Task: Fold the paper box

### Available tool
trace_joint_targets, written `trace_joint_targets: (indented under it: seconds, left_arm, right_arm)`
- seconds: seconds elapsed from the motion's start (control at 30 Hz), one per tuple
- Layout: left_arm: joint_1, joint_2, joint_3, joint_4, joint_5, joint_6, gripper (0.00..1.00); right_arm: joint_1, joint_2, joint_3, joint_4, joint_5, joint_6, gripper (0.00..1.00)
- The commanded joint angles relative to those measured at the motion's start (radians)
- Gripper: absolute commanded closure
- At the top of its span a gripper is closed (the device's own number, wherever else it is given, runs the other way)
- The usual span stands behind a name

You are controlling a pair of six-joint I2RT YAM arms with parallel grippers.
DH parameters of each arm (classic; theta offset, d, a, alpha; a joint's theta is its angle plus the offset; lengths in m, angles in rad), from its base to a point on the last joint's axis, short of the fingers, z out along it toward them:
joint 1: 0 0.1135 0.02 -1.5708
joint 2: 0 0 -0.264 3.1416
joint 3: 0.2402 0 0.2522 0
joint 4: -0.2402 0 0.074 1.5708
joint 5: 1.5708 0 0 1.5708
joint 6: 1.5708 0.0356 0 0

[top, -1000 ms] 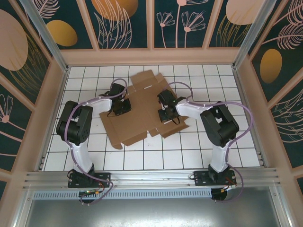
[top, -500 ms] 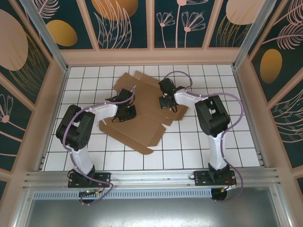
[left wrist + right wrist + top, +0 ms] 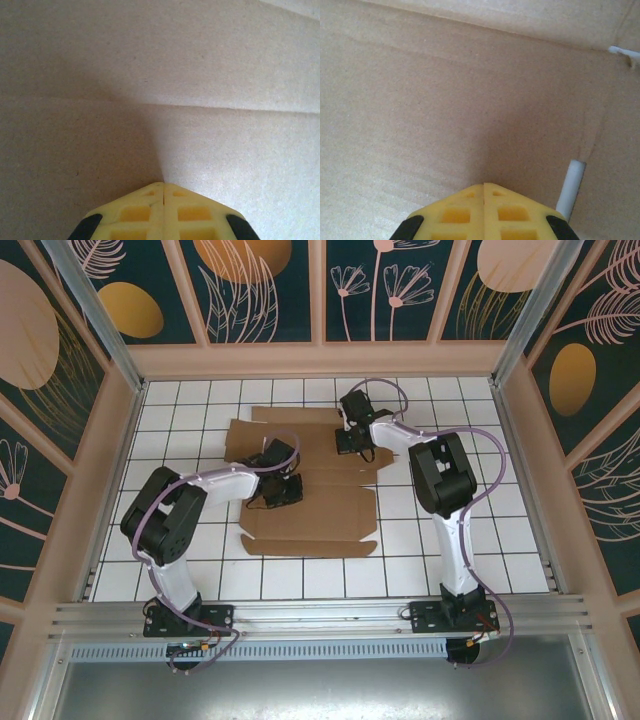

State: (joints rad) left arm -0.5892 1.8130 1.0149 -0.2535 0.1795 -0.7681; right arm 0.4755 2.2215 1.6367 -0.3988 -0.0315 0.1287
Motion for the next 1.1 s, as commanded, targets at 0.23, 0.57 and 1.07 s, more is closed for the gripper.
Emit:
trace_joint_targets:
  seconds: [0.23, 0.57, 1.07]
  left_arm:
    - [-0.01, -0.061, 0.01, -0.068, -0.062, 0.014, 1.0]
    - [0.013, 0.009, 0.414, -0.04, 0.064, 0.11, 0.7]
    - [0.101, 0.592, 0.935, -0.163, 0.141, 0.058, 1.0]
  right_arm:
    - [-0.012, -0.03, -0.069, -0.049, -0.003, 0.0, 0.97]
    - [-0.107, -0.32, -0.195, 0.11, -0.184, 0.076, 0.8]
    - [-0.32, -0.358, -0.354, 0.309, -0.303, 0.198, 0.46]
